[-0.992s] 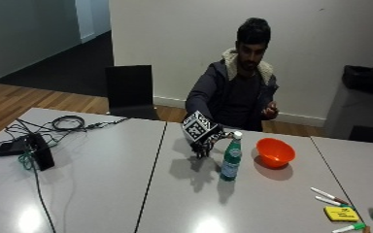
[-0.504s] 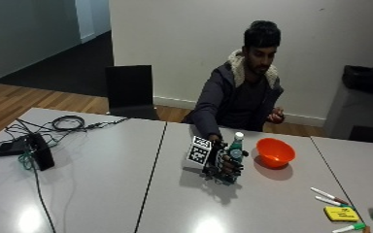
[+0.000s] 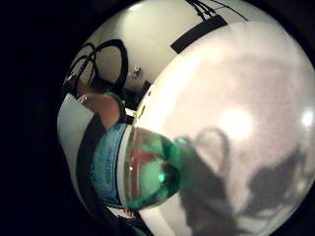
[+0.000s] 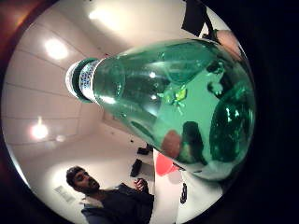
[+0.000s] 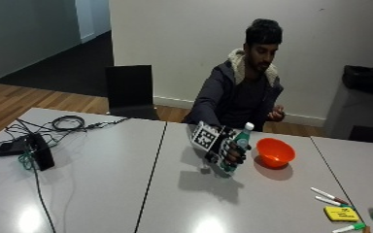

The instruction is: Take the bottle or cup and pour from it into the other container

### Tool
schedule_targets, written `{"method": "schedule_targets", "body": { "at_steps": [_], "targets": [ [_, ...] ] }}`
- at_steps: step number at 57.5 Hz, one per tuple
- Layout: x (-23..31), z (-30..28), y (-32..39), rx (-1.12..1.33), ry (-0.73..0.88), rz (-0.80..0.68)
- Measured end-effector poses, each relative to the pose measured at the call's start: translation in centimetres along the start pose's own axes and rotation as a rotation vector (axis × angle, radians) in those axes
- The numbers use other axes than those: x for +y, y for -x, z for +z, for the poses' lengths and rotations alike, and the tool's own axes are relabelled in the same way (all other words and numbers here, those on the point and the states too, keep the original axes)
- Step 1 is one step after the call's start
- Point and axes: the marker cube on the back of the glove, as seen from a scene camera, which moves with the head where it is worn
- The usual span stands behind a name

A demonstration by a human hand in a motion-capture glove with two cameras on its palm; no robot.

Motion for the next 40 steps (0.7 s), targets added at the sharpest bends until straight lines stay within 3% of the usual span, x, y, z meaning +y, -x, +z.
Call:
{"method": "schedule_targets", "body": {
  "at_steps": [2, 15, 24, 40],
  "targets": [
    [0.5, -0.6, 2.0, 0.095, 0.073, 0.015],
    [1.8, -2.7, 12.5, 0.598, 0.145, -0.124],
    [1.7, -2.8, 17.4, 1.01, 0.223, -0.292],
    [2.9, 2.3, 21.8, 1.47, 0.366, -0.469]
  ]
}}
